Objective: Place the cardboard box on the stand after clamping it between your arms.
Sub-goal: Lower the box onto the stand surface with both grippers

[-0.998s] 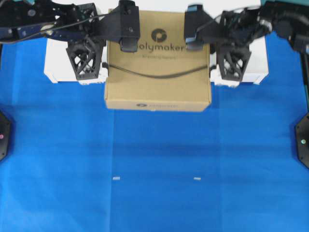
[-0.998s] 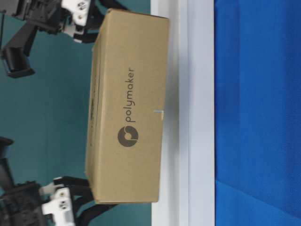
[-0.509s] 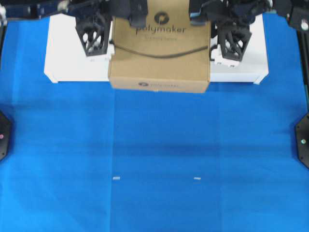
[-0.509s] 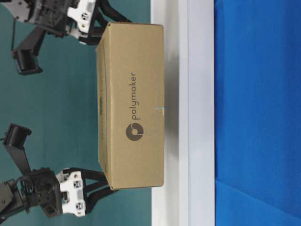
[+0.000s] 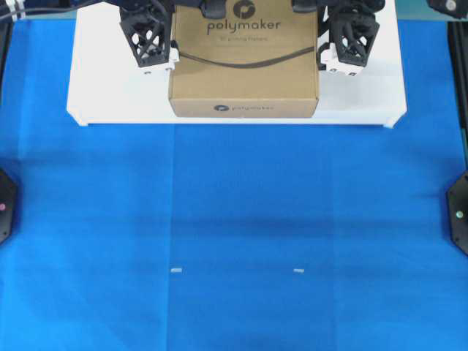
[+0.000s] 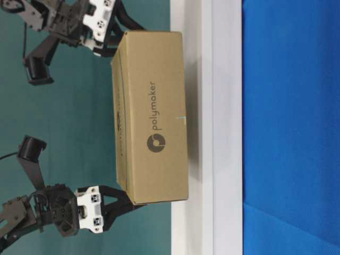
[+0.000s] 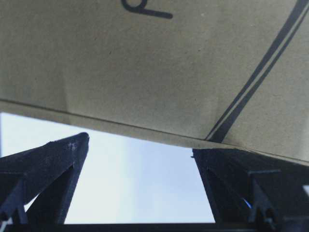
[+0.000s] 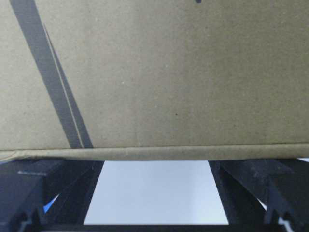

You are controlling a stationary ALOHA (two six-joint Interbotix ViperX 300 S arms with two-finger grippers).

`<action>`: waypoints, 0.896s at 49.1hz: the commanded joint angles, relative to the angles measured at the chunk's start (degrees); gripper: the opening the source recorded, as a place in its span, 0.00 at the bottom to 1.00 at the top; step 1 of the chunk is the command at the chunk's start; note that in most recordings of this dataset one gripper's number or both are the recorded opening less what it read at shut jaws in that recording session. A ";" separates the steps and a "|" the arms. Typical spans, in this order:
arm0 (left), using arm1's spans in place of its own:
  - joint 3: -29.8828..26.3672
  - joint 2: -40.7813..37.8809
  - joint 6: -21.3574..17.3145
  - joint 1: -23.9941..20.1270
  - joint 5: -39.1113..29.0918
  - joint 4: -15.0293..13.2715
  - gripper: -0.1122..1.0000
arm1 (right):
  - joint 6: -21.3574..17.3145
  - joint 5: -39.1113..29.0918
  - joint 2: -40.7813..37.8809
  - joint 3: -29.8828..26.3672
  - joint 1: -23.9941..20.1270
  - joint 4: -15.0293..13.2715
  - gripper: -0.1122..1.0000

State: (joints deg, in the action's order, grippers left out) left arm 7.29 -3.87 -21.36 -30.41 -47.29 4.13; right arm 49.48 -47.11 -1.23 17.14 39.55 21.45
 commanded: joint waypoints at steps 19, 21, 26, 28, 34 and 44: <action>-9.84 -2.11 -0.18 0.26 10.55 -1.41 0.86 | 4.83 2.72 -3.34 -10.55 -0.70 10.72 0.98; -10.11 -2.55 -0.18 0.09 10.55 -1.41 0.86 | 5.01 2.37 -3.78 -10.72 -0.26 10.72 0.98; -10.55 -3.60 -0.35 -0.09 10.46 -1.41 0.86 | 5.19 1.41 -4.75 -10.99 0.44 10.72 0.98; -10.37 -3.87 -0.53 -0.26 10.46 -1.41 0.86 | 5.27 1.32 -4.92 -10.99 0.53 10.72 0.98; -9.32 -4.57 -0.53 -0.62 10.46 -1.41 0.86 | 5.89 1.14 -5.54 -10.63 0.44 10.72 0.98; -7.91 -4.66 -0.18 -0.97 10.55 -1.41 0.86 | 8.17 0.53 -7.47 -9.84 0.97 10.72 0.98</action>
State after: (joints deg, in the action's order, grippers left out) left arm 4.04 -9.05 -23.55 -33.93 -45.88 4.13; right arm 56.60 -47.46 -9.14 13.36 43.86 24.52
